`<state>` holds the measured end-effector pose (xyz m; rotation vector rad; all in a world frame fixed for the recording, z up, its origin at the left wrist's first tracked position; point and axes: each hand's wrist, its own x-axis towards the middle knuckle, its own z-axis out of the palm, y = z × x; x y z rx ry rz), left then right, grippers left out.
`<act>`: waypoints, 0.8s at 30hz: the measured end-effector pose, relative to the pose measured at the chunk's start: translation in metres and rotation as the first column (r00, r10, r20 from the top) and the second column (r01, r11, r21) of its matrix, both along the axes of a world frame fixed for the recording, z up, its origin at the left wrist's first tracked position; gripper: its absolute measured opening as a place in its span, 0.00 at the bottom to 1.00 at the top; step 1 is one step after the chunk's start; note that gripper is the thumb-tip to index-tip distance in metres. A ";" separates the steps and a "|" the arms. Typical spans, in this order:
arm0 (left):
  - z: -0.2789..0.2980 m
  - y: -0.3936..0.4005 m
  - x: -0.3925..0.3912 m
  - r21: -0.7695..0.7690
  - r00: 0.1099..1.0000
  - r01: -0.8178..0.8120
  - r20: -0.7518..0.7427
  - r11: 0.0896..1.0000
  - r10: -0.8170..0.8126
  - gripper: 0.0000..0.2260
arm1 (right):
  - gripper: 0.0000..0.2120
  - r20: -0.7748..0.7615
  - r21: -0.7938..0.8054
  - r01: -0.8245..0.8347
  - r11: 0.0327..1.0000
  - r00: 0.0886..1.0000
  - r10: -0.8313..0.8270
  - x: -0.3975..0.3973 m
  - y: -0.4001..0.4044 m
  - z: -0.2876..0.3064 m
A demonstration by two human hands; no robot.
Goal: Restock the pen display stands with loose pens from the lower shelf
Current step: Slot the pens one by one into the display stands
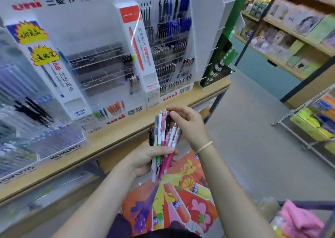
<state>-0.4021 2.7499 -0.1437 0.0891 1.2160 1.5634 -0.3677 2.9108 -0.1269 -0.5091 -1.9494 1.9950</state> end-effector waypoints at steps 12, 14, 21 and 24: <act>0.027 -0.167 -0.132 0.059 0.967 -0.252 -0.016 0.966 0.254 0.08 | 0.10 0.086 -0.260 -0.256 0.931 0.954 0.286 -0.127 -0.152 0.024; 0.030 -0.189 -0.158 0.057 0.963 -0.268 -0.022 0.962 0.269 0.10 | 0.10 0.053 -0.302 -0.274 0.913 0.952 0.303 -0.148 -0.172 0.030; 0.039 -0.211 -0.220 0.101 0.966 -0.256 -0.009 0.961 0.258 0.07 | 0.13 -0.045 -0.373 -0.314 0.873 0.946 0.321 -0.205 -0.191 0.058; 0.046 -0.199 -0.238 0.123 0.960 -0.269 -0.050 0.955 0.277 0.10 | 0.16 -0.052 -0.339 -0.327 0.882 0.943 0.330 -0.231 -0.183 0.064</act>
